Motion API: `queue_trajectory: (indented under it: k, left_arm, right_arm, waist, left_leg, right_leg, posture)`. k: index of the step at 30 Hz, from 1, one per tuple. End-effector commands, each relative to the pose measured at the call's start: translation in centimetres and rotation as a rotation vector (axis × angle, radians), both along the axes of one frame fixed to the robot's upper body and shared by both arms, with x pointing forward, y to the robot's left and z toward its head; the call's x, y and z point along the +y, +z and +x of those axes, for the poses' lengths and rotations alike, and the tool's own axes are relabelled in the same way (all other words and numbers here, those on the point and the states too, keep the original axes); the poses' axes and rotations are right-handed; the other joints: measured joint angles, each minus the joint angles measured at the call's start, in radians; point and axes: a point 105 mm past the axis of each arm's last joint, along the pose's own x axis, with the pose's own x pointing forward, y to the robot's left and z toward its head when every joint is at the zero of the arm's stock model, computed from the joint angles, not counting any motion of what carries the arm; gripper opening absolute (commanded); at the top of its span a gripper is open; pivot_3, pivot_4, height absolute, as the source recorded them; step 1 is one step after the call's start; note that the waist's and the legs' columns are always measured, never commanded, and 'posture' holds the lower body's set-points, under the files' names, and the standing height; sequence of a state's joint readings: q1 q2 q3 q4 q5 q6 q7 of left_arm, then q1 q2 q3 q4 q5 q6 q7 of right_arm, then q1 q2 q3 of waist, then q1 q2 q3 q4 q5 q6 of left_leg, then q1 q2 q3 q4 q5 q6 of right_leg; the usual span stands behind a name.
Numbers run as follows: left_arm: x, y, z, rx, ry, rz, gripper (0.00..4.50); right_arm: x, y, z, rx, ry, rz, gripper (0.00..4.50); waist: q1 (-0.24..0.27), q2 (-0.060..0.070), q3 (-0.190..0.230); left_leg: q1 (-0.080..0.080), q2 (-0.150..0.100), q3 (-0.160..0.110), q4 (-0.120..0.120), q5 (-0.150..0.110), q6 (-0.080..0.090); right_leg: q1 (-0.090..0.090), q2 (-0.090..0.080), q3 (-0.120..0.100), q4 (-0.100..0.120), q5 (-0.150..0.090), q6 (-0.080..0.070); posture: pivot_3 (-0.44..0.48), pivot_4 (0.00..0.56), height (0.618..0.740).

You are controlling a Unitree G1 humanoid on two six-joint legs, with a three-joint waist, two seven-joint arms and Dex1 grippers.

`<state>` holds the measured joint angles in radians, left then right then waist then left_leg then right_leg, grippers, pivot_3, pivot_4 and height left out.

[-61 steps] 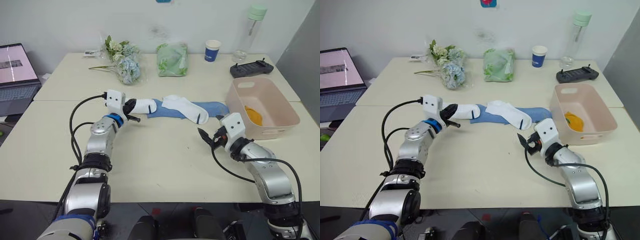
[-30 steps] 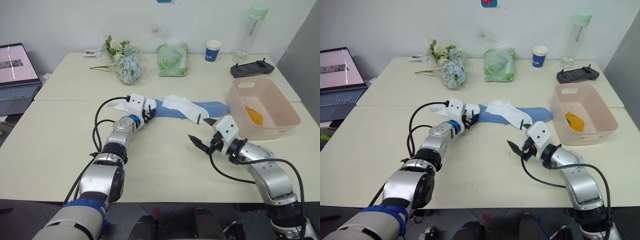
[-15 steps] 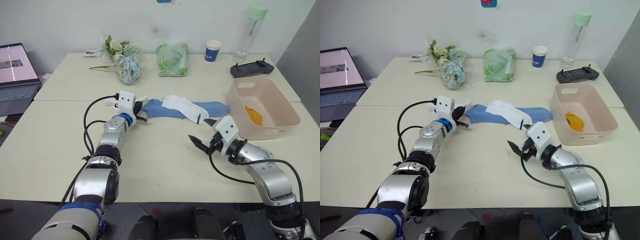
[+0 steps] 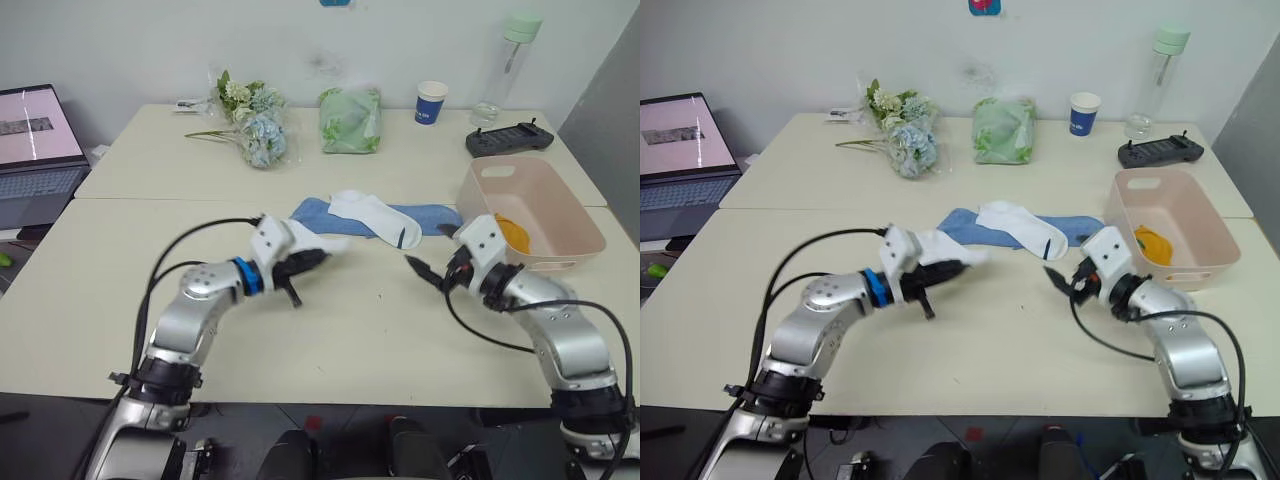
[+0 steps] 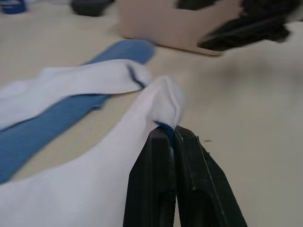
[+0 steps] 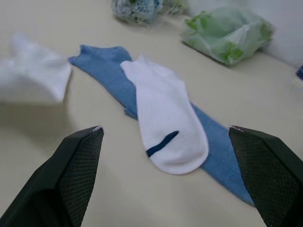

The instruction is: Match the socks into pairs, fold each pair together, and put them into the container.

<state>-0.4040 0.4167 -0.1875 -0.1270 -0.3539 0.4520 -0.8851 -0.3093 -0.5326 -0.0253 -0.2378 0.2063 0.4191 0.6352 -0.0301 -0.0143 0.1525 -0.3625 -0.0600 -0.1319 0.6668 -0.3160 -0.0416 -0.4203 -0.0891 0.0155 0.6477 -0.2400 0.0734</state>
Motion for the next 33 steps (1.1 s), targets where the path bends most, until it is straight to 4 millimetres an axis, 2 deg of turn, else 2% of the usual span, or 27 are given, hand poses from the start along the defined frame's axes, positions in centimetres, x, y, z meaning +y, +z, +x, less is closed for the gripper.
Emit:
queue_trajectory:
  k: [1, 5, 12, 14, 16, 18, 23, 26, 29, 30, 33]
  left_arm:
    - [-2.2, 0.5, -0.9, 0.031, -0.058, -0.030, 0.02]
    - [-3.0, -1.1, -0.9, 0.104, -0.073, -0.022, 0.94]
    - [-0.9, 0.8, -0.9, 0.110, -0.068, -0.032, 3.06]
    - [0.5, 1.4, 0.4, 0.093, 0.011, -0.057, 3.69]
    - [3.2, 1.6, 3.7, 0.044, 0.199, -0.049, 4.30]
    - [5.3, 1.3, 5.9, -0.003, 0.310, -0.002, 4.30]
    - [7.1, -0.2, 8.3, -0.029, 0.395, 0.073, 4.30]
    - [7.4, -1.1, 8.9, -0.024, 0.407, 0.102, 4.30]
    - [7.5, -2.9, 8.9, 0.006, 0.385, 0.180, 4.30]
    - [7.4, -3.1, 8.8, 0.010, 0.374, 0.186, 4.33]
    - [7.1, -3.1, 8.5, 0.010, 0.348, 0.162, 3.77]
  right_arm:
    - [0.4, 1.6, -1.0, -0.017, 0.094, 0.053, 4.50]
    - [-0.6, 1.4, -2.2, 0.048, 0.135, 0.050, 4.50]
    - [-1.8, 0.2, -2.5, 0.082, 0.099, 0.033, 4.50]
    - [-1.7, -0.2, -2.7, 0.110, 0.095, 0.040, 4.50]
    - [-1.0, -1.4, -3.5, 0.157, 0.111, 0.021, 4.50]
    - [-0.1, -2.4, -4.5, 0.197, 0.136, 0.028, 4.50]
    - [2.0, -4.9, -6.0, 0.297, 0.135, 0.048, 4.50]
    - [2.6, -6.2, -6.3, 0.336, 0.116, 0.043, 4.50]
    - [3.0, -7.2, -6.3, 0.383, 0.058, 0.037, 4.50]
    - [3.2, -7.3, -6.3, 0.381, 0.062, 0.022, 4.32]
    - [3.5, -7.3, -6.8, 0.396, 0.096, 0.012, 3.64]
  waist:
    - [-0.001, 0.000, 0.000]
    - [-0.003, 0.000, 0.000]
    - [-0.002, 0.000, 0.000]
    - [-0.002, 0.000, 0.000]
    - [0.001, 0.000, 0.000]
    - [0.002, 0.000, 0.000]
    - [0.000, 0.000, 0.000]
    - [0.001, 0.000, 0.000]
    - [0.000, 0.000, 0.000]
    - [0.000, 0.000, 0.000]
    - [0.000, 0.000, 0.000]
  left_leg:
    - [0.000, 0.000, 0.000, 0.000, 0.000, 0.000]
    - [0.000, 0.000, 0.001, 0.000, 0.000, 0.000]
    - [0.000, 0.000, 0.000, 0.000, 0.000, 0.000]
    - [0.000, 0.000, 0.001, 0.000, 0.000, 0.000]
    - [0.000, 0.000, 0.000, 0.000, 0.000, 0.000]
    - [0.000, 0.000, 0.000, 0.000, 0.000, 0.000]
    - [0.000, -0.001, 0.001, 0.000, 0.000, 0.000]
    - [-0.001, -0.001, 0.000, 0.000, 0.000, 0.000]
    - [-0.001, -0.001, 0.000, 0.000, 0.000, 0.000]
    - [-0.001, -0.001, 0.000, 0.000, 0.000, 0.000]
    - [-0.001, -0.001, 0.000, 0.000, 0.000, 0.000]
  right_leg:
    - [0.000, 0.000, 0.000, 0.000, 0.000, 0.000]
    - [0.000, 0.000, 0.000, 0.000, 0.000, 0.000]
    - [0.000, 0.000, 0.000, 0.000, 0.000, 0.000]
    - [0.000, 0.000, 0.001, 0.000, 0.000, 0.000]
    - [0.000, 0.000, 0.000, 0.000, 0.000, 0.000]
    - [0.000, 0.000, -0.001, -0.001, 0.000, 0.000]
    - [0.000, -0.001, 0.000, -0.002, 0.000, 0.000]
    - [0.000, 0.000, -0.001, -0.001, 0.000, 0.000]
    - [-0.001, -0.001, 0.000, -0.001, 0.000, 0.000]
    - [-0.001, -0.001, 0.000, -0.001, 0.000, 0.000]
    - [-0.001, 0.000, 0.000, -0.001, 0.000, 0.000]
  posture:
    - [0.000, 0.150, 0.740]
    - [0.000, 0.150, 0.740]
    - [0.000, 0.150, 0.740]
    - [0.000, 0.150, 0.740]
    - [0.000, 0.150, 0.740]
    - [0.000, 0.150, 0.740]
    - [0.000, 0.150, 0.740]
    - [0.000, 0.150, 0.740]
    - [0.000, 0.150, 0.740]
    - [0.000, 0.150, 0.740]
    - [0.000, 0.150, 0.740]
